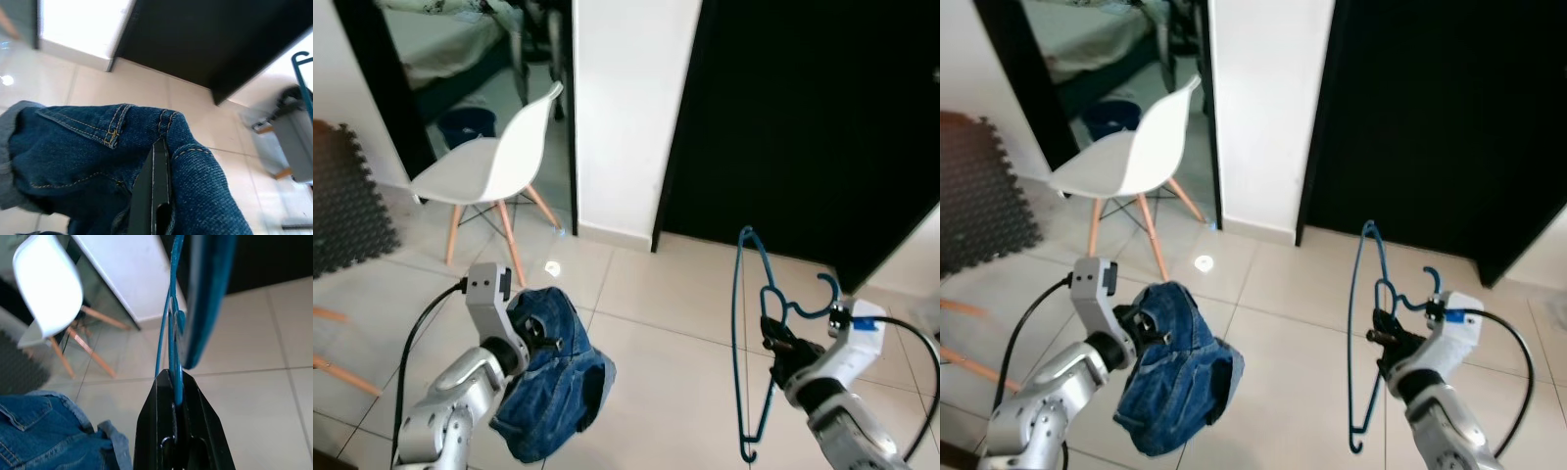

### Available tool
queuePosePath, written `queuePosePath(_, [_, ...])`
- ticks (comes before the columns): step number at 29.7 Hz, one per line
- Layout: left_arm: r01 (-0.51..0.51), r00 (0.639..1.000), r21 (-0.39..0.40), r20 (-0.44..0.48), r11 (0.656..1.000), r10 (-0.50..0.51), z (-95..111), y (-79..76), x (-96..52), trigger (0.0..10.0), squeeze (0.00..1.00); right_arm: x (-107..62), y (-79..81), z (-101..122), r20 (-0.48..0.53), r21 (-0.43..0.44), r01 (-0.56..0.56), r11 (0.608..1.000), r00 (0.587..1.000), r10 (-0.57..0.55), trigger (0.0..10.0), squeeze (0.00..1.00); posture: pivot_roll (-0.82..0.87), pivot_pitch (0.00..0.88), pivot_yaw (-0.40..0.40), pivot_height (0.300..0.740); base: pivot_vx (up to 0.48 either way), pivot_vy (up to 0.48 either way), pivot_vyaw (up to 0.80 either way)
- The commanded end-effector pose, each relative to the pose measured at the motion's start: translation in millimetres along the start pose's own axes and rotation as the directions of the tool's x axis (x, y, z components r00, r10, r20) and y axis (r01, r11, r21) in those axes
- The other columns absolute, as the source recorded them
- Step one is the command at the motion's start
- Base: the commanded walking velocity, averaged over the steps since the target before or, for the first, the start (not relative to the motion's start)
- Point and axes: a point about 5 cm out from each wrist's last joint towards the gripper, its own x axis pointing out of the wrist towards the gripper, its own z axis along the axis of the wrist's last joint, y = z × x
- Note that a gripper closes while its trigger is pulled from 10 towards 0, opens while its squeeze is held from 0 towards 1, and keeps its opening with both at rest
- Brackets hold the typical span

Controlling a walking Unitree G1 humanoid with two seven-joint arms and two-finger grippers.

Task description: Hang hanger

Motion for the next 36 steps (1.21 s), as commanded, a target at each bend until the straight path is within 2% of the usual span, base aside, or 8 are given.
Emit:
queuePosePath(1, [0.019,1.0,0.007,0.018,1.0,-0.019,5.2,-2.3,0.3,10.0,0.0,-2.3,-2.0,-1.7,-0.01,0.007,0.009,1.0,1.0,-0.009,10.0,0.0,-0.02,0.109,-0.031,0.74,0.0,0.0,-0.8])
queuePosePath(36, [0.023,1.0,0.0,0.012,1.0,-0.023,3.9,-2.7,5.1,10.0,0.0,0.2,-4.9,-1.6,-0.015,0.019,0.004,1.0,1.0,-0.004,10.0,0.0,-0.03,0.09,-0.036,0.74,0.0,0.0,-0.8])
